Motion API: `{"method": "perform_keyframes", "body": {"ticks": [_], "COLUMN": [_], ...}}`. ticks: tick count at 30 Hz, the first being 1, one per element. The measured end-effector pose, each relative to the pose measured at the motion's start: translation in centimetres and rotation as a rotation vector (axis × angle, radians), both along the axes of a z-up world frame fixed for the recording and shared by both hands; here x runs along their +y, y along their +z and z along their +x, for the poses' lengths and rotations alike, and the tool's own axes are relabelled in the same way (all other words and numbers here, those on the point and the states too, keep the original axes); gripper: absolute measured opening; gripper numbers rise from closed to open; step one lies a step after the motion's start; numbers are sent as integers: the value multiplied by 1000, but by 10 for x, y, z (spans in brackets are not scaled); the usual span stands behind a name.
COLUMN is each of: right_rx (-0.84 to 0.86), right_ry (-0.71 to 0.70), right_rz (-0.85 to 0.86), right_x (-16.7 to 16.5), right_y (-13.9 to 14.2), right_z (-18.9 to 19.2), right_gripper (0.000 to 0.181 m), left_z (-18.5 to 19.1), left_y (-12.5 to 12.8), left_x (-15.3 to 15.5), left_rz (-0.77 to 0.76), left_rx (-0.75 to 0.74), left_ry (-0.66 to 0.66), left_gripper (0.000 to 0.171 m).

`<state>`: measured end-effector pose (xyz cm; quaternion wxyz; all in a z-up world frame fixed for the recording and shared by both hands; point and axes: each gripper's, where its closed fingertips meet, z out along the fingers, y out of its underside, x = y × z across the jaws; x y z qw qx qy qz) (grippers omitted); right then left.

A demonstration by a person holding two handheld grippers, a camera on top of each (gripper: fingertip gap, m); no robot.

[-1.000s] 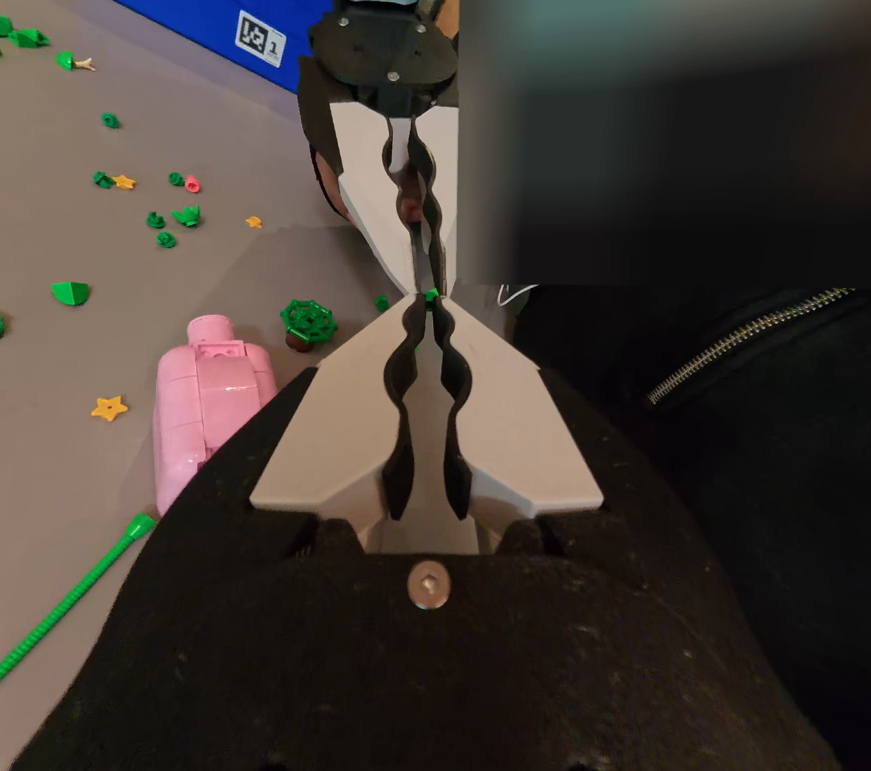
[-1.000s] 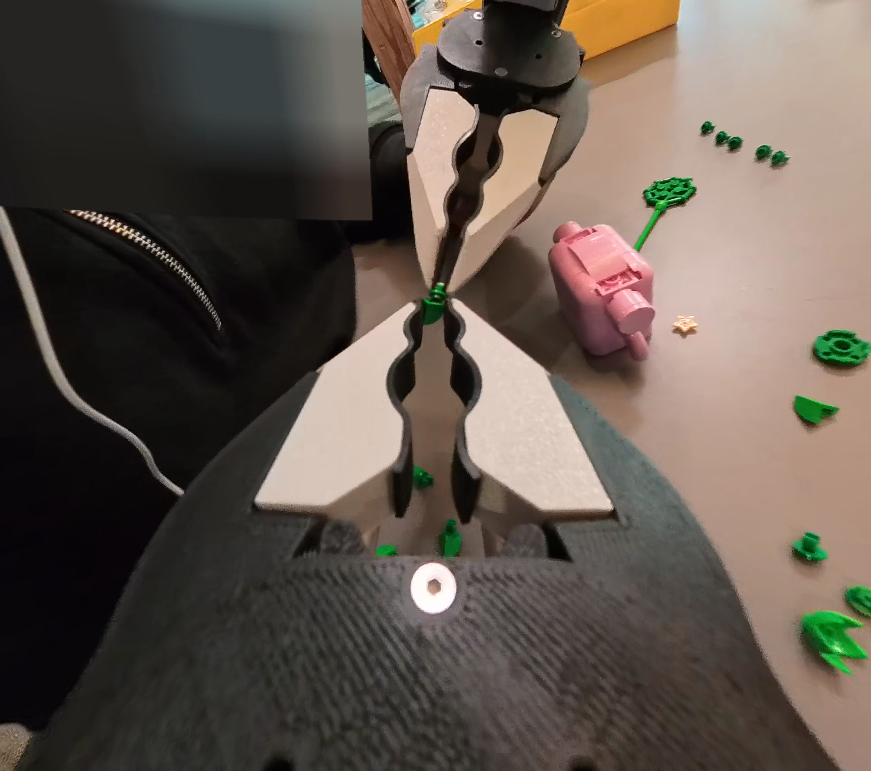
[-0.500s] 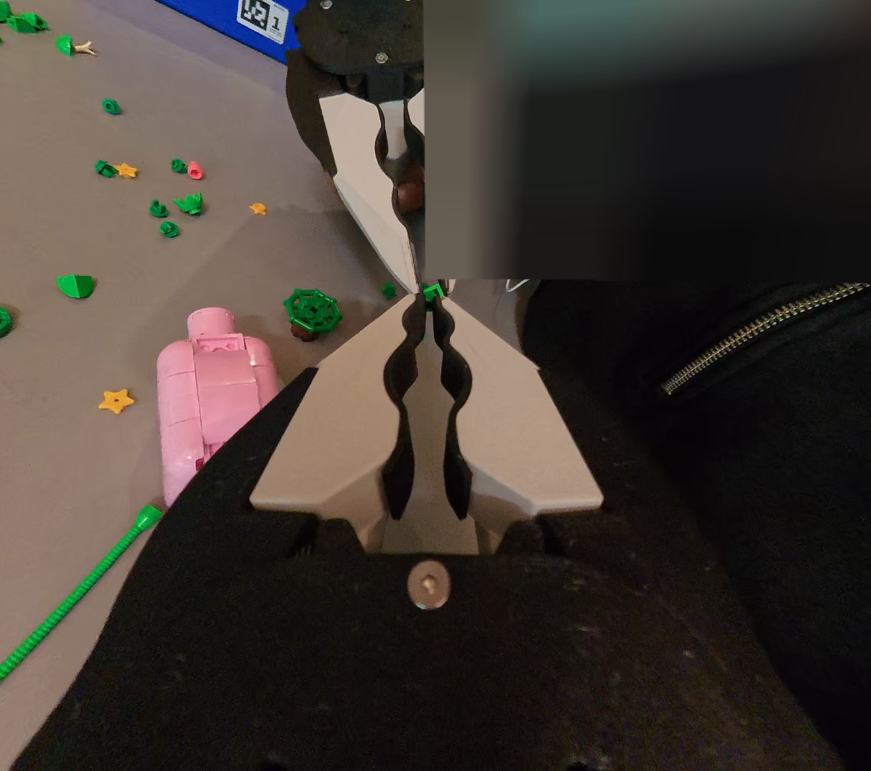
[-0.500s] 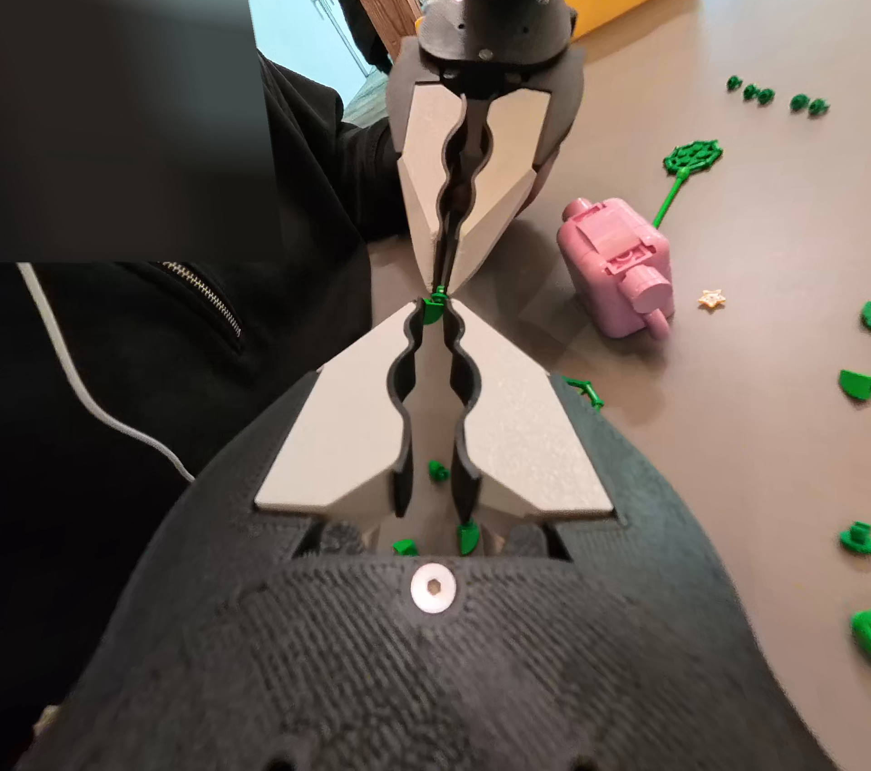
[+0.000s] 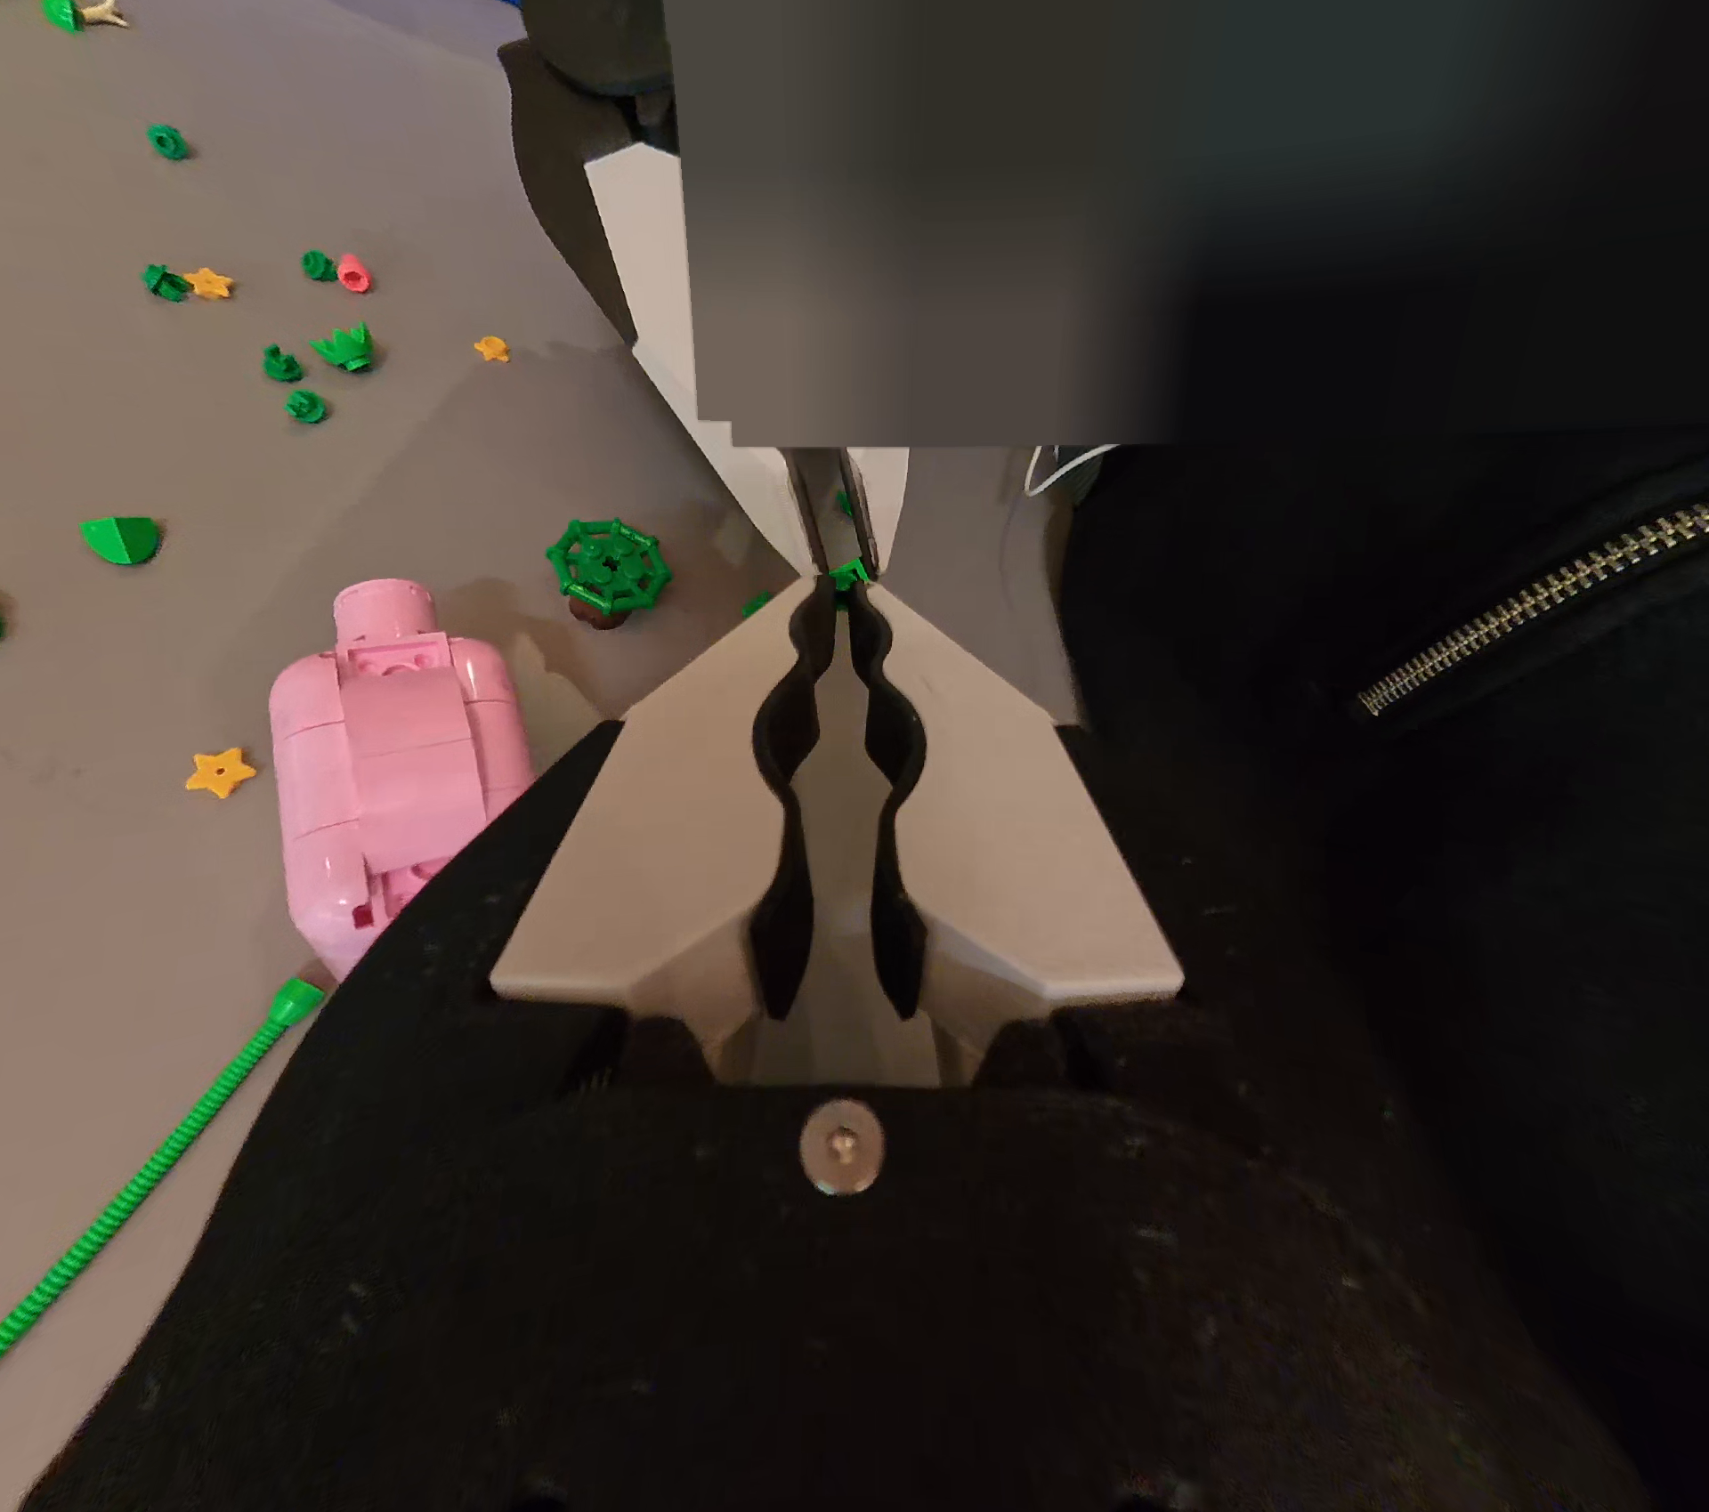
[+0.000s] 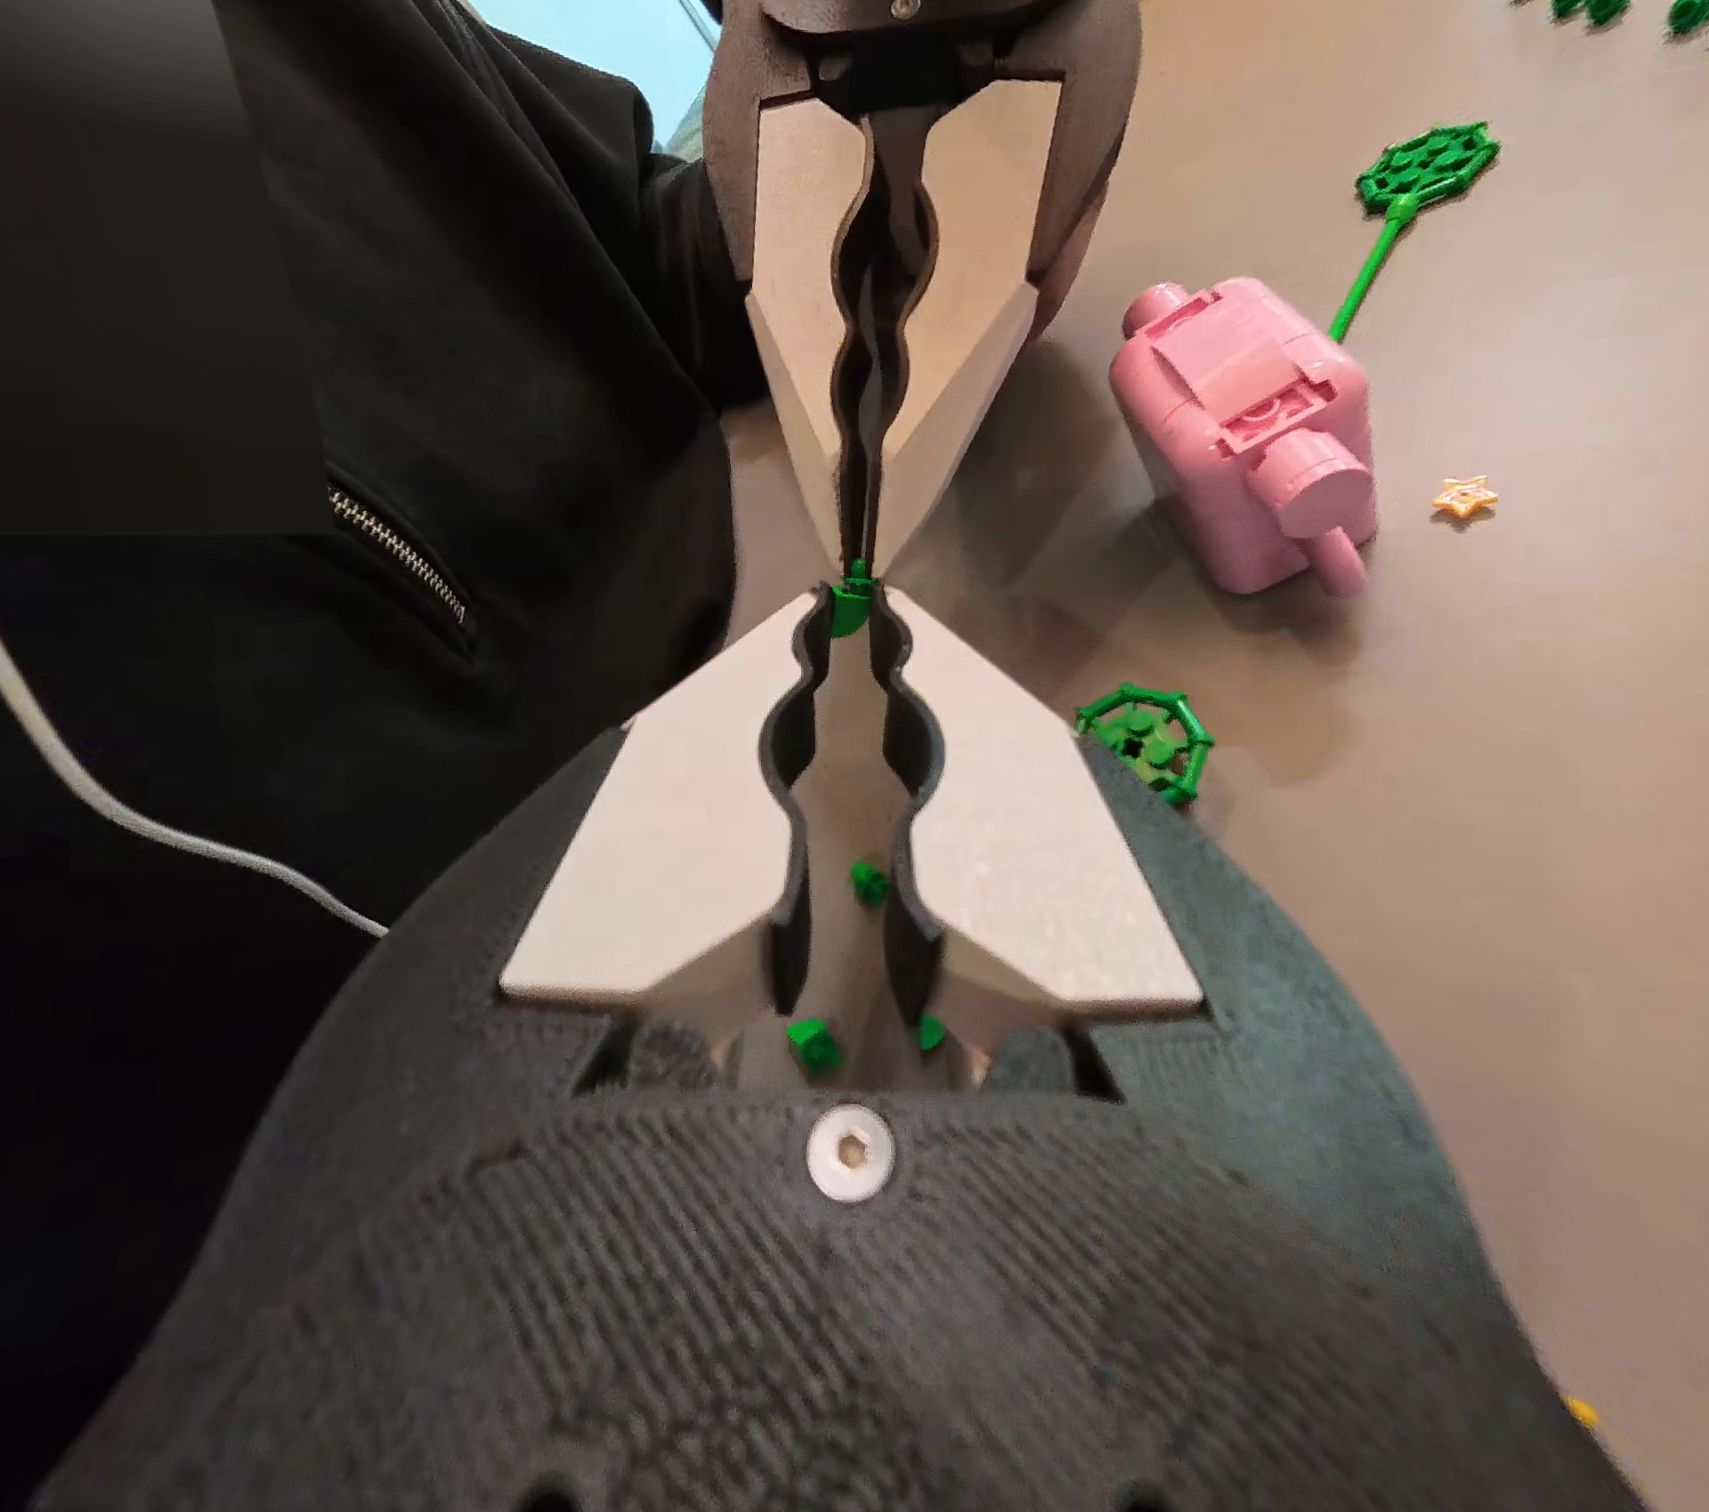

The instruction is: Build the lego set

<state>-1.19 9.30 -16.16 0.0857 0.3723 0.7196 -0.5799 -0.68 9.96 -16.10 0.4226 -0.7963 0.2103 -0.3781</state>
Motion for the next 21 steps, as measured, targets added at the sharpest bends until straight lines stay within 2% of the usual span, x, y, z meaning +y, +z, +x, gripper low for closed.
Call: {"method": "perform_keyframes", "body": {"ticks": [5,17,21], "right_rx": [-45,-27,-18], "right_ry": [19,58,70], "right_rz": [-27,-11,-39], "right_x": [-2,-5,-7], "right_y": [-3,-7,-1], "right_z": [3,6,8], "right_gripper": [6,7,6], "left_z": [4,8,10], "left_y": [-2,-7,-2], "left_x": [-3,-6,-8], "left_rz": [10,-17,-17], "left_rx": [25,65,33], "left_ry": [-26,-48,-59], "left_gripper": [0,0,0]}}
